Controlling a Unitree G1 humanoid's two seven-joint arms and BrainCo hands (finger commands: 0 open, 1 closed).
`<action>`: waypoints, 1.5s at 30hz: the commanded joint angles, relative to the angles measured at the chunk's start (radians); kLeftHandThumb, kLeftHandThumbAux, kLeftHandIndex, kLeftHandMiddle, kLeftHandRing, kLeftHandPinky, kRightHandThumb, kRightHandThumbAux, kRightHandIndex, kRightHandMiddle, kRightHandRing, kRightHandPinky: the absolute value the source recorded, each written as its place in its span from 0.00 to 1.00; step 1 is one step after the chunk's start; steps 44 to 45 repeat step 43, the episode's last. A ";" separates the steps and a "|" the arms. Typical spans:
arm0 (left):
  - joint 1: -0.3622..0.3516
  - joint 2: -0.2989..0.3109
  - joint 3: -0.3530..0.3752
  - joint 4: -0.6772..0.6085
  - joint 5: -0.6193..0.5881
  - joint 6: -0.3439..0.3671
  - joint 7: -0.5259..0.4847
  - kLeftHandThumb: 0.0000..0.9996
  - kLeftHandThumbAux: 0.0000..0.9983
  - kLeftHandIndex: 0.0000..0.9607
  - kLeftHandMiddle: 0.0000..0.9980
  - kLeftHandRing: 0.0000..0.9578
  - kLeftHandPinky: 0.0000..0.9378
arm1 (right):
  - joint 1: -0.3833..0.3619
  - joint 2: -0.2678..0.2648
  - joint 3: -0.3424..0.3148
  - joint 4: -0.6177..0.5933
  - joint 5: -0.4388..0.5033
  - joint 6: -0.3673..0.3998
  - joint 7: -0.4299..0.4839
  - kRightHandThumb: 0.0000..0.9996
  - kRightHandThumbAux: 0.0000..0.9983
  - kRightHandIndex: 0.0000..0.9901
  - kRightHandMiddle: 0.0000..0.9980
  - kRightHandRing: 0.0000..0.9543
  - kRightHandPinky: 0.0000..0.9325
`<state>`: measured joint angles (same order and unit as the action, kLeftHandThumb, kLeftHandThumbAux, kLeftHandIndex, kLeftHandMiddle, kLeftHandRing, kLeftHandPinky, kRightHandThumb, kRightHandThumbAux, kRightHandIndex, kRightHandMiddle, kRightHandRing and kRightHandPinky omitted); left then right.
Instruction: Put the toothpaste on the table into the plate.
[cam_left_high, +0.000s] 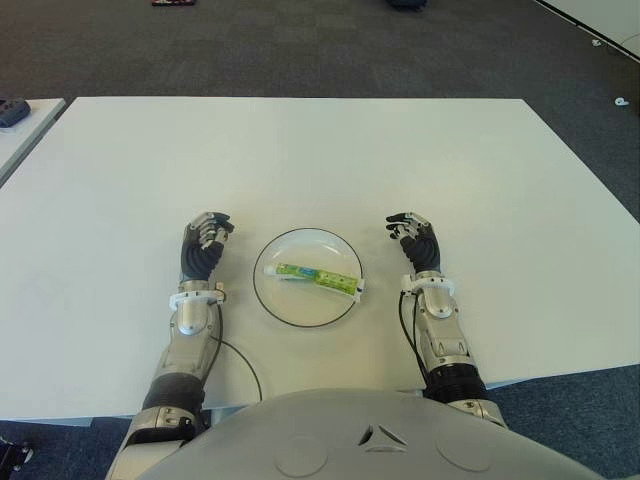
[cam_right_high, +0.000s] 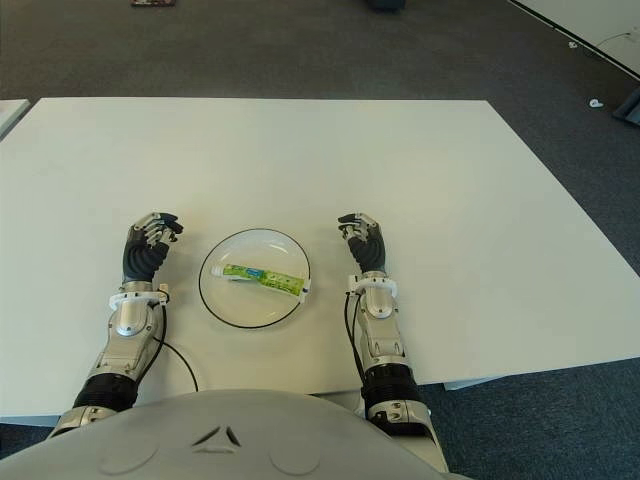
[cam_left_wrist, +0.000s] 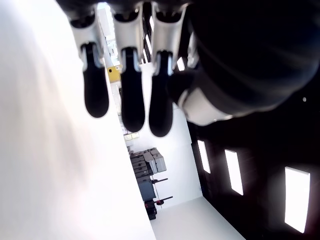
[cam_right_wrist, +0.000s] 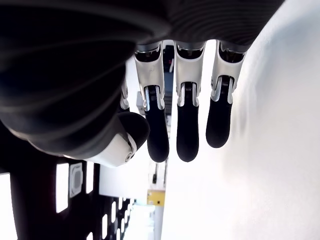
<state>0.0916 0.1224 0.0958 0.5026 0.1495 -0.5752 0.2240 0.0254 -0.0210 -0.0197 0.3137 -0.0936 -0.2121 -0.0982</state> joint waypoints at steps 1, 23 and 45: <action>0.005 0.006 -0.008 0.005 0.012 0.006 -0.006 0.70 0.72 0.44 0.51 0.52 0.51 | 0.006 0.001 0.006 -0.003 -0.012 0.012 -0.011 0.71 0.74 0.42 0.40 0.40 0.42; -0.005 0.003 -0.011 0.016 0.011 0.003 -0.011 0.70 0.72 0.44 0.51 0.53 0.52 | 0.030 -0.005 0.024 -0.027 -0.011 -0.032 0.018 0.71 0.73 0.42 0.41 0.42 0.45; -0.012 0.007 -0.011 0.024 0.006 0.008 -0.018 0.70 0.72 0.44 0.49 0.51 0.51 | 0.033 0.002 0.017 -0.026 -0.009 -0.035 0.014 0.71 0.73 0.42 0.41 0.42 0.45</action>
